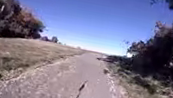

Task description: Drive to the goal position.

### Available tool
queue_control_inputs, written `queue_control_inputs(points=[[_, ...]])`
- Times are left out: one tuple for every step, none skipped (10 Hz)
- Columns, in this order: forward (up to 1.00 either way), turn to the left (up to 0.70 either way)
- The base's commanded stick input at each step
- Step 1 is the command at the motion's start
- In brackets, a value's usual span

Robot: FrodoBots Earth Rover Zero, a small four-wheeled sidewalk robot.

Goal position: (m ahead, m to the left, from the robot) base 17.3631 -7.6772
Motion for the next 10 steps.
queue_control_inputs(points=[[1.0,0.0],[1.0,0.0],[1.0,0.01],[1.0,0.04],[1.0,0.12],[1.0,0.0],[1.0,0.0],[1.0,0.0],[1.0,0.0],[1.0,0.0]])
